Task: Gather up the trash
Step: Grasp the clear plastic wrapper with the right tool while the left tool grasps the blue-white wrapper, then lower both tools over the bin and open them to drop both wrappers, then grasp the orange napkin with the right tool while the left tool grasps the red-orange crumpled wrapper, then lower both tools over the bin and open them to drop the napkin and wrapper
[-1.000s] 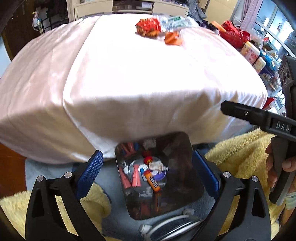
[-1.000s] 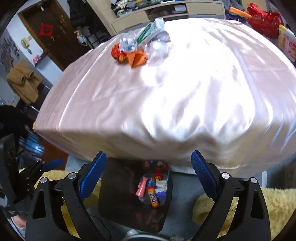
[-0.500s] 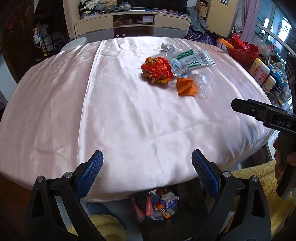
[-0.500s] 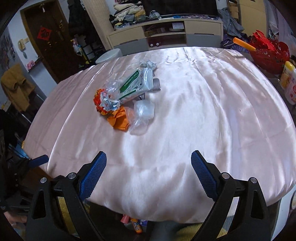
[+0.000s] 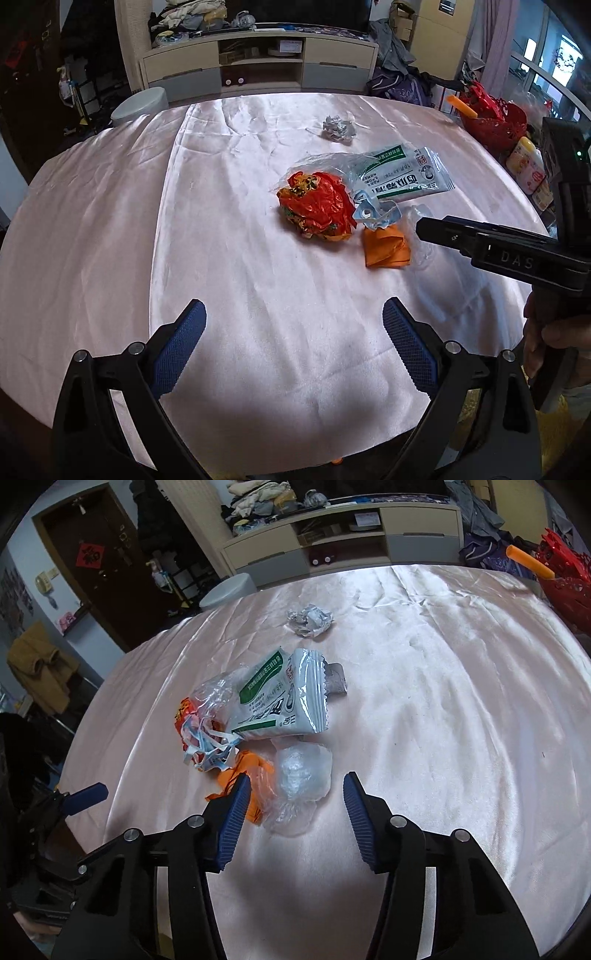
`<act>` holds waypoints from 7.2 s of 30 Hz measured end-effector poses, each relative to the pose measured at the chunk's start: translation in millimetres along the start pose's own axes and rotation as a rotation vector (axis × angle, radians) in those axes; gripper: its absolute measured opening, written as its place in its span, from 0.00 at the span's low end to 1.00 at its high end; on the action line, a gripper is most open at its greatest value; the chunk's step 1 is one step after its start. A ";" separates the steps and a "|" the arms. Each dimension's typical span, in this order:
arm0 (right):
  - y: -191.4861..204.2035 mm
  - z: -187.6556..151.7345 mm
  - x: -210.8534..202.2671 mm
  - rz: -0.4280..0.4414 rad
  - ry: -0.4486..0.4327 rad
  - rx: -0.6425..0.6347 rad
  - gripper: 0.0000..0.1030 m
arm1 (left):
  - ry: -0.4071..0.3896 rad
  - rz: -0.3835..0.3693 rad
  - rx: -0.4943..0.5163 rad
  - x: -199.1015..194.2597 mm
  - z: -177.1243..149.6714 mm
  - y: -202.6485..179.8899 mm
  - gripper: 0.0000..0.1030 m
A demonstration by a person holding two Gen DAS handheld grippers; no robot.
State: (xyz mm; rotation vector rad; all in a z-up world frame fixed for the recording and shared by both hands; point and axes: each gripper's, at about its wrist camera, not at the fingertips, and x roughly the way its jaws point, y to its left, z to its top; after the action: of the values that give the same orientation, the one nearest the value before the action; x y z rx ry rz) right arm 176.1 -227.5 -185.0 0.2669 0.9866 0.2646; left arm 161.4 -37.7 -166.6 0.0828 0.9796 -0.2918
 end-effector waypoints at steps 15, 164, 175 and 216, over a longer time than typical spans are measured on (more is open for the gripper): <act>-20.6 3.3 -1.2 -0.057 0.014 -0.005 0.22 | -0.020 -0.082 0.063 19.4 40.1 -28.4 0.69; 13.5 -9.8 9.2 -0.058 -0.002 -0.071 0.33 | 0.006 0.015 -0.022 7.3 30.5 19.5 0.89; -10.0 -11.9 2.1 -0.015 0.012 -0.012 0.33 | 0.046 -0.073 -0.041 53.4 52.3 1.8 0.89; 45.0 -150.1 -100.3 0.024 -0.034 -0.085 0.33 | -0.047 -0.104 -0.025 -89.9 -130.3 -27.4 0.54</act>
State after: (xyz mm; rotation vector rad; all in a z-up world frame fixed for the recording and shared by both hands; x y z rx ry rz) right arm -7.8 -204.1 -170.1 0.2051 0.9363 0.3218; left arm 1.8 -19.3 -163.2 0.0024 0.9418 -0.3755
